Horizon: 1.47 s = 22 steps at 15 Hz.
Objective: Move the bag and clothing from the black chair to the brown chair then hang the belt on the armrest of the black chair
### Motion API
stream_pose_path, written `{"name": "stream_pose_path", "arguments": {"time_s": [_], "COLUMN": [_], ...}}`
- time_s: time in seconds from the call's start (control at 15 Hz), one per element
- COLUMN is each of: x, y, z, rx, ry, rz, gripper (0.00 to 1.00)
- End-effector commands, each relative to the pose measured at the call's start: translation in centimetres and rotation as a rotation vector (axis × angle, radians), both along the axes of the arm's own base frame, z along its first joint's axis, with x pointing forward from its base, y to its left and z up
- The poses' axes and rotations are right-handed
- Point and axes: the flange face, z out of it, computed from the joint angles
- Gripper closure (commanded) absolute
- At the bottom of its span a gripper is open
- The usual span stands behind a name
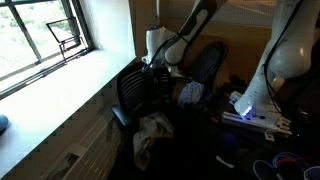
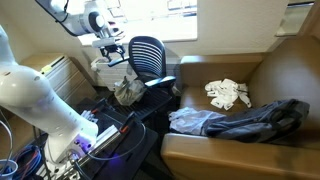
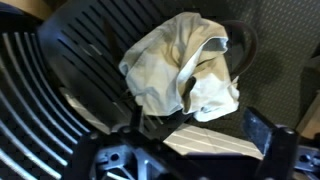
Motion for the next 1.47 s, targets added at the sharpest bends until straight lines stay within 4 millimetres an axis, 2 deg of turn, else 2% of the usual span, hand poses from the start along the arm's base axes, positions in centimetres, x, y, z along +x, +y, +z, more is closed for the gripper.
{"name": "stream_pose_path", "arguments": {"time_s": [0.0, 0.07, 0.13, 0.33, 0.6, 0.87, 1.07, 1.33, 1.4], "x": [-1.2, -0.9, -1.2, -0.9, -3.5, -4.7, -4.5, -3.3, -4.0], "y": [-0.3, -1.0, 0.1, -0.6, 2.0, 3.6, 4.4, 4.3, 4.0], "z": [-1.9, -1.0, -2.0, -1.7, -8.9, -13.8, -16.1, -18.5, -17.6], "rx": [0.076, 0.026, 0.043, 0.033, 0.018, -0.004, -0.041, -0.162, -0.128], "ry": [0.157, 0.142, 0.118, 0.132, 0.323, 0.378, 0.316, 0.210, 0.244], "rz": [0.092, 0.087, 0.068, 0.068, 0.139, 0.153, 0.122, 0.032, 0.059], "gripper": [0.00, 0.00, 0.00, 0.00, 0.00, 0.00, 0.00, 0.00, 0.00]}}
